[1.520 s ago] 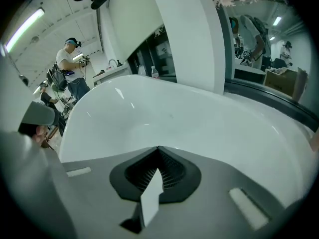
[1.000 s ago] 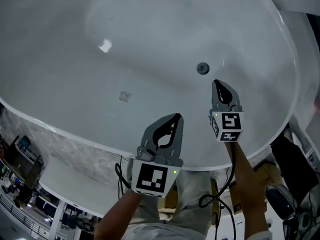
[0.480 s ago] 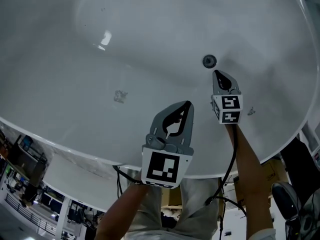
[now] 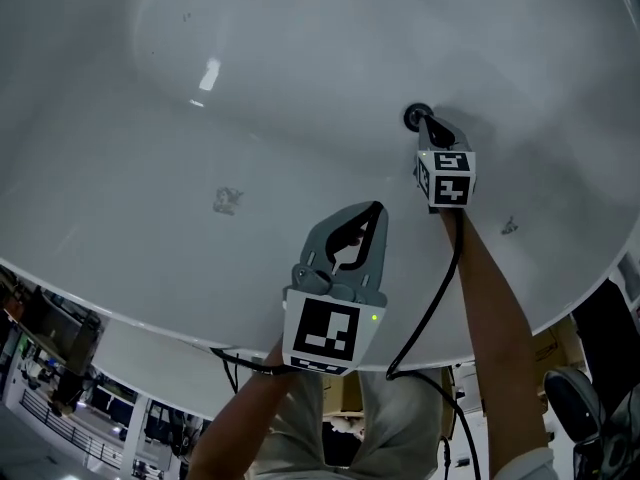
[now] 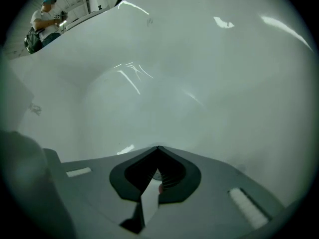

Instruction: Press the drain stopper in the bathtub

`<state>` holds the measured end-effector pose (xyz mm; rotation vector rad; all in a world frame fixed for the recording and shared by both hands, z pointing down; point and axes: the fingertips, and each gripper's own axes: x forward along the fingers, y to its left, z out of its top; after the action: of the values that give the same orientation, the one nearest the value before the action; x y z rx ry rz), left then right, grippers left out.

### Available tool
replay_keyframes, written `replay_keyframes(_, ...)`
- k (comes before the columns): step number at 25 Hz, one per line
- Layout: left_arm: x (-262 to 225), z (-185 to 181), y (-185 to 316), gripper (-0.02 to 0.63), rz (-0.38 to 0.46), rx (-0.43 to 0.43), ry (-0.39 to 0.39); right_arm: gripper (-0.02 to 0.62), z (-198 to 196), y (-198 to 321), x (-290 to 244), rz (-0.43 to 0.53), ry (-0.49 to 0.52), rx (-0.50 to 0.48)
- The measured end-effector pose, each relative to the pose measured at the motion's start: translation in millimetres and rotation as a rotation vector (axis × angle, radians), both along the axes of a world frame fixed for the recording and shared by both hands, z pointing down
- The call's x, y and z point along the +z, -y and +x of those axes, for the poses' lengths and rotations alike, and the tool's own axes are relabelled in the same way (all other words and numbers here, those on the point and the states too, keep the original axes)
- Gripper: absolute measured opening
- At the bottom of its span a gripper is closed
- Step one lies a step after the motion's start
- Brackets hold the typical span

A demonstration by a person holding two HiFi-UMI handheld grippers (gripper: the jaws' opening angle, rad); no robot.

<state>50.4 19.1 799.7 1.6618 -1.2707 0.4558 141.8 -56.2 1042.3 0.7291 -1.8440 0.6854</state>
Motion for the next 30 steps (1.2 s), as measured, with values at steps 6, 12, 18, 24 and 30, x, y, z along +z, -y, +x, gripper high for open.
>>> replay_keyframes(6, 14.1, 2.1, 1.6, -0.002, -0.008, 0.010, 0.013, 0.003, 3.7, -11.7, 32.0, -0.059, -0.050, 0.026)
replay_keyframes(12, 19.6, -2.6, 8.0, -0.002, 0.013, 0.028, 0.032, 0.003, 4.2, -14.1, 48.8, -0.058, -0.079, 0.036)
replay_keyframes(18, 22.9, -4.1, 3.4, -0.002, 0.008, 0.018, 0.018, 0.003, 5.5, -12.7, 53.7, -0.085, -0.095, 0.204)
replay_keyframes(24, 17.1, -1.4, 3.9, -0.002, 0.013, 0.027, 0.020, 0.005, 5.8, -14.1, 45.7, -0.060, -0.112, 0.179)
replay_keyframes(30, 1.6, -5.1, 4.7, -0.002, 0.028, 0.021, 0.034, 0.003, 5.2, -11.4, 27.0, -0.044, -0.083, 0.161)
